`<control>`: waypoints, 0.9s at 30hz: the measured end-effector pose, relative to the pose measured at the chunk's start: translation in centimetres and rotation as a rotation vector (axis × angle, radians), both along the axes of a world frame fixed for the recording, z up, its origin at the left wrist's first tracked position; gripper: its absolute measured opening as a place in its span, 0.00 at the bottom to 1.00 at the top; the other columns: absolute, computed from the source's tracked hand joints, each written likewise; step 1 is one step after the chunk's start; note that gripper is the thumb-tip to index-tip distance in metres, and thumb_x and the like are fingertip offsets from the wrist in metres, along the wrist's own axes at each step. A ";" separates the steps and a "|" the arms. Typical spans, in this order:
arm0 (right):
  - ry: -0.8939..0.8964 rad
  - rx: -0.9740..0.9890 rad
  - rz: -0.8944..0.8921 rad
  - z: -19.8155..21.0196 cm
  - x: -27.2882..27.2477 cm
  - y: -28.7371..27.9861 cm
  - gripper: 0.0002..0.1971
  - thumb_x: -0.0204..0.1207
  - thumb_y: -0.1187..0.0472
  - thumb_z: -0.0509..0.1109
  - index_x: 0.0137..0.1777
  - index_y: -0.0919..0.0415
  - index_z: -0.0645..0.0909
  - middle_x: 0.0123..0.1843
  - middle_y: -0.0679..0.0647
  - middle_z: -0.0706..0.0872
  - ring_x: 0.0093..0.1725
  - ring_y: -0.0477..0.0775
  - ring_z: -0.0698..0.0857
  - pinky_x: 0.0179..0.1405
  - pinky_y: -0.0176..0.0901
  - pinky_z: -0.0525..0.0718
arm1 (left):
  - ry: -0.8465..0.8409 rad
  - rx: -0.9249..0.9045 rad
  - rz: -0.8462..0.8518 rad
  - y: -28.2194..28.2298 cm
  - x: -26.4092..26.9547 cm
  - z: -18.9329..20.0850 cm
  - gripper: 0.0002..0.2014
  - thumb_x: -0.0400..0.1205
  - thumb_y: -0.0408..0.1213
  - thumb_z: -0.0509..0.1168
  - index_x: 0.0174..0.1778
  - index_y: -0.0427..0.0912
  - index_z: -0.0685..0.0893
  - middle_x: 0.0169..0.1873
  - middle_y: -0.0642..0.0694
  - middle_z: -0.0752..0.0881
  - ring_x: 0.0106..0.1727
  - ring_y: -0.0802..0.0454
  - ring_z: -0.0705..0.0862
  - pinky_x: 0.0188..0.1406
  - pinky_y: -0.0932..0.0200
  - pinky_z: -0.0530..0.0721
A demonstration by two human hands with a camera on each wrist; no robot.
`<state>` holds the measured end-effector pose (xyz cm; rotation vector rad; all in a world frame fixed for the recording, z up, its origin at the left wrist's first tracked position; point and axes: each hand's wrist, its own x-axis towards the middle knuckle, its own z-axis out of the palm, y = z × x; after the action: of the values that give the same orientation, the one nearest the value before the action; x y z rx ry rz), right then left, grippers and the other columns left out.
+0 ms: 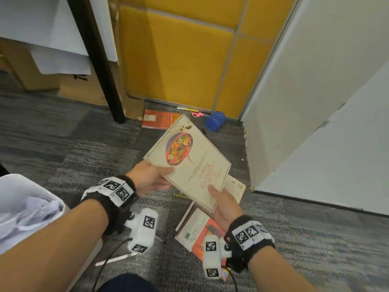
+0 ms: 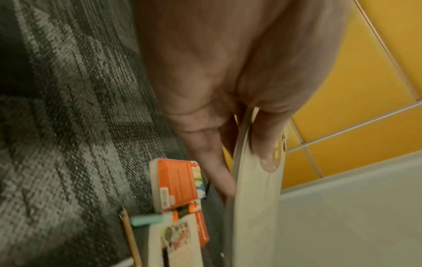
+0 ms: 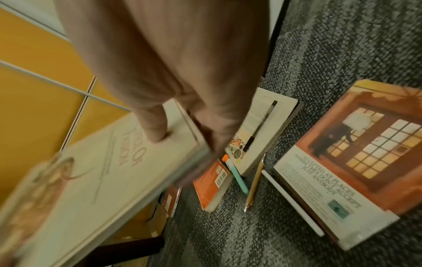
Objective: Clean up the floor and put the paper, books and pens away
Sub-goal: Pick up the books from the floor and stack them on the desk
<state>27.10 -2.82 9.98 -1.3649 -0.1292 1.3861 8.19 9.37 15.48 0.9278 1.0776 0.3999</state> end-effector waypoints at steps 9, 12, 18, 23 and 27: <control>-0.904 0.063 0.562 2.7 2.9 7.4 0.08 0.81 0.60 0.69 0.57 0.56 0.86 0.52 0.52 0.92 0.45 0.39 0.90 0.44 0.30 0.85 | 0.728 0.490 -0.334 7.7 -3.3 -7.1 0.65 0.57 0.55 0.84 0.84 0.38 0.55 0.81 0.42 0.64 0.80 0.43 0.66 0.78 0.49 0.69; -0.715 0.078 0.668 1.8 2.5 9.8 0.12 0.80 0.56 0.71 0.60 0.59 0.87 0.53 0.54 0.93 0.52 0.53 0.92 0.51 0.42 0.89 | 0.538 0.399 -0.355 8.7 -2.3 -10.2 0.52 0.47 0.54 0.87 0.70 0.52 0.77 0.65 0.51 0.84 0.65 0.49 0.84 0.68 0.47 0.80; -0.890 -0.023 0.398 -4.8 4.4 17.4 0.03 0.78 0.58 0.73 0.46 0.56 0.87 0.45 0.59 0.90 0.47 0.62 0.88 0.49 0.54 0.87 | 0.113 0.135 0.201 10.4 -1.2 -14.8 0.12 0.70 0.27 0.78 0.49 0.33 0.90 0.43 0.38 0.91 0.47 0.40 0.89 0.44 0.55 0.89; -1.191 -0.173 0.608 -7.6 5.9 25.9 0.12 0.80 0.55 0.70 0.61 0.55 0.80 0.50 0.51 0.82 0.48 0.51 0.82 0.43 0.38 0.74 | 0.355 0.088 0.522 16.8 -1.6 -19.7 0.22 0.70 0.52 0.78 0.49 0.36 0.90 0.45 0.40 0.90 0.42 0.49 0.87 0.39 0.61 0.80; -1.339 -0.247 0.844 -10.0 6.4 32.9 0.19 0.79 0.54 0.69 0.67 0.59 0.78 0.61 0.57 0.85 0.61 0.58 0.83 0.53 0.42 0.77 | 0.562 0.086 0.291 19.8 -3.6 -25.1 0.31 0.66 0.65 0.75 0.47 0.39 0.91 0.42 0.44 0.92 0.47 0.47 0.90 0.40 0.59 0.82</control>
<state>33.48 30.06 -0.03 -2.3988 -1.5914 0.8431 4.58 29.19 -9.61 0.9888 1.7324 0.4378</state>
